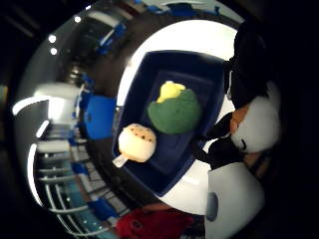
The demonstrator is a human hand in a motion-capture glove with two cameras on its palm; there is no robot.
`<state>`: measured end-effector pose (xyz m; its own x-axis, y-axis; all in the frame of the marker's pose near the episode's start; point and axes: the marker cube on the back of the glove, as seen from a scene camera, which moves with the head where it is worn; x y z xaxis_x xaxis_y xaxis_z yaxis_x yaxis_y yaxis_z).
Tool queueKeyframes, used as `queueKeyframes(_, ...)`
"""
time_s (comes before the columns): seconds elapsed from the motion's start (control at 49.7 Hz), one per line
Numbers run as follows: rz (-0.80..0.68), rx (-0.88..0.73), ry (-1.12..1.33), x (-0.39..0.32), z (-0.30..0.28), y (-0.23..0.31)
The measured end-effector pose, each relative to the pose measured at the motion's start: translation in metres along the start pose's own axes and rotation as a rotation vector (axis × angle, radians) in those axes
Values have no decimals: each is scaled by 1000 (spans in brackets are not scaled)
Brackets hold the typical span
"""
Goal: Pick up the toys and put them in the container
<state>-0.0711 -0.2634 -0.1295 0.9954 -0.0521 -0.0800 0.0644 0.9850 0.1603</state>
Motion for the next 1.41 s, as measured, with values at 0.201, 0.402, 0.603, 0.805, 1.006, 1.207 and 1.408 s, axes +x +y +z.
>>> queueKeyframes(0.201, -58, 25, -31, -41, -27, 1)
queueKeyframes(0.402, -94, 64, -5, -86, -54, -3)
queueKeyframes(0.603, -134, 96, 23, -100, -61, -5)
queueKeyframes(0.805, -178, 78, -1, -103, -61, -5)
queueKeyframes(1.006, -201, -121, -206, -119, -48, -5)
queueKeyframes(1.207, -194, -110, -61, -99, -35, -1)
queueKeyframes(1.408, -111, -122, -67, -61, -12, 10)
